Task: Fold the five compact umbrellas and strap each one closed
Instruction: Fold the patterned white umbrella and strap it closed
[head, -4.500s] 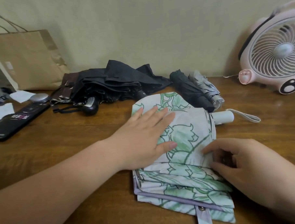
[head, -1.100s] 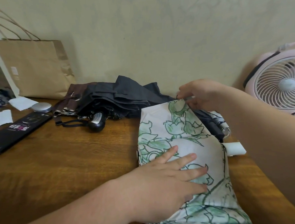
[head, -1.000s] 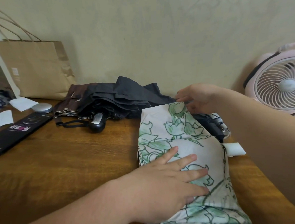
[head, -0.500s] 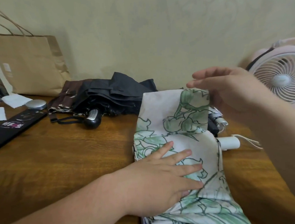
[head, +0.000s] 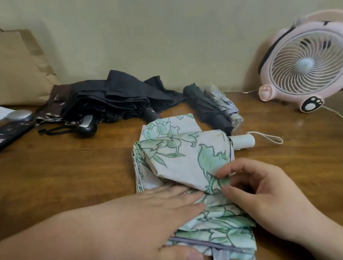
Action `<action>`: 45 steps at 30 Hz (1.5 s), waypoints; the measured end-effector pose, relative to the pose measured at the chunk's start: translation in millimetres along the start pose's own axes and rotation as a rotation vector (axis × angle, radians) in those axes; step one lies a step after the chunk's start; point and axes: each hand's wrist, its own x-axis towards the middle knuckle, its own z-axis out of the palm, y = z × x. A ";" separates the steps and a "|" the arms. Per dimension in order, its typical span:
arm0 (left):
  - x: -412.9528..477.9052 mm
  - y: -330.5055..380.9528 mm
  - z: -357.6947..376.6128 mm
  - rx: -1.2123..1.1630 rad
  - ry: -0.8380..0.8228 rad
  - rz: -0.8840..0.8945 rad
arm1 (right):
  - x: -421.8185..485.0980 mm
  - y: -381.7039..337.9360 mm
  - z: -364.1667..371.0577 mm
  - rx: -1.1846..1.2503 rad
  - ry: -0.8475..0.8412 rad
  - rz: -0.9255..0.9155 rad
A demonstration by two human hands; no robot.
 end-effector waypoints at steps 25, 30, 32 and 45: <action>-21.9 14.0 -11.7 -1.602 1.063 -0.573 | -7.2 3.1 -0.1 0.172 -0.029 -0.087; -19.2 17.9 -18.1 -1.662 0.975 -0.572 | -9.2 -0.3 -0.9 0.100 -0.064 -0.067; -16.2 15.6 -19.1 -1.631 0.950 -0.588 | -10.5 -2.2 -0.5 0.074 -0.046 -0.062; -19.1 4.0 -3.0 -0.828 0.798 -0.594 | -7.4 -2.8 4.3 0.006 0.152 -0.041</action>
